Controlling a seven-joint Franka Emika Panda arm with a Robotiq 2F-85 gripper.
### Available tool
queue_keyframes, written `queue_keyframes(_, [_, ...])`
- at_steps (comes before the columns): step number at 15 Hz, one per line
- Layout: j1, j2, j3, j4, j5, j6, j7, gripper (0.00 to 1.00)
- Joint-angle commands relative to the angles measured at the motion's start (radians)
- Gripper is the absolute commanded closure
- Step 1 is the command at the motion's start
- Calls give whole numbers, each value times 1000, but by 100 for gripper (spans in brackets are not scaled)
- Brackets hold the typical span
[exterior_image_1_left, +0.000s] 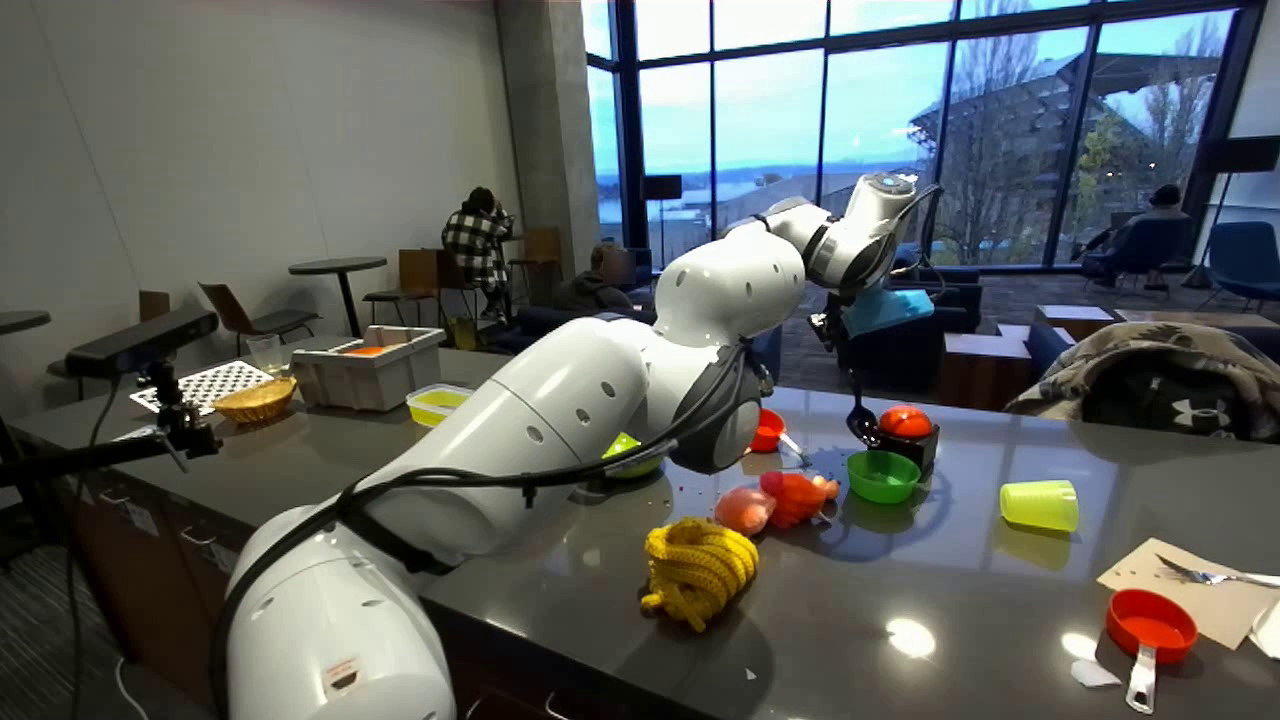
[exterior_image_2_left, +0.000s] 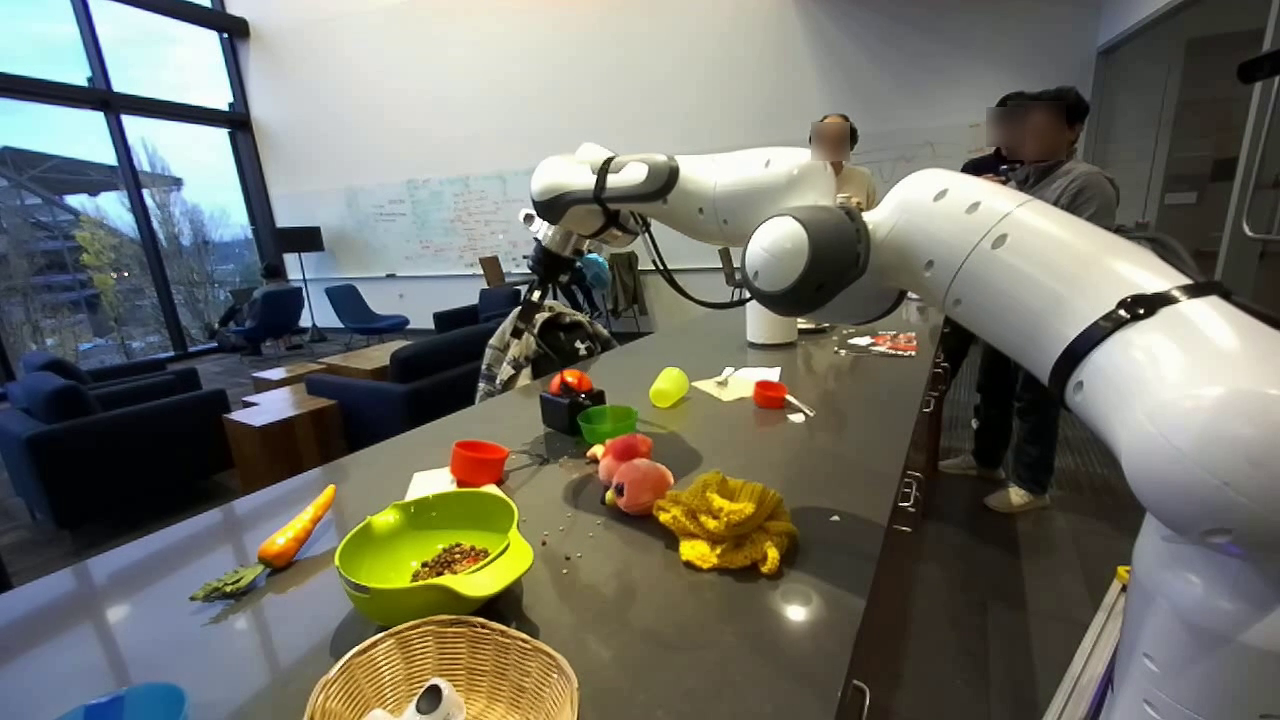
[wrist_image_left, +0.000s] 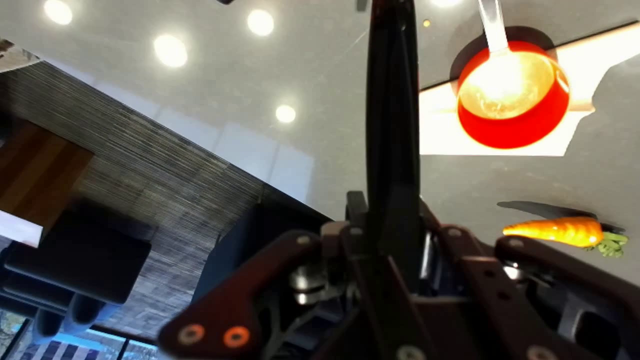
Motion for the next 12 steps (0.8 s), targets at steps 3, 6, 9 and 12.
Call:
queue_keyframes(3, [-14,-4,7,19,3,-68,5,94])
queue_keyframes(6, [-5,0,0,6,12,-47,23,77])
queue_keyframes(9, [-5,0,7,9,20,-59,50,77])
queue_keyframes(12, [-5,0,8,9,20,-60,53,77])
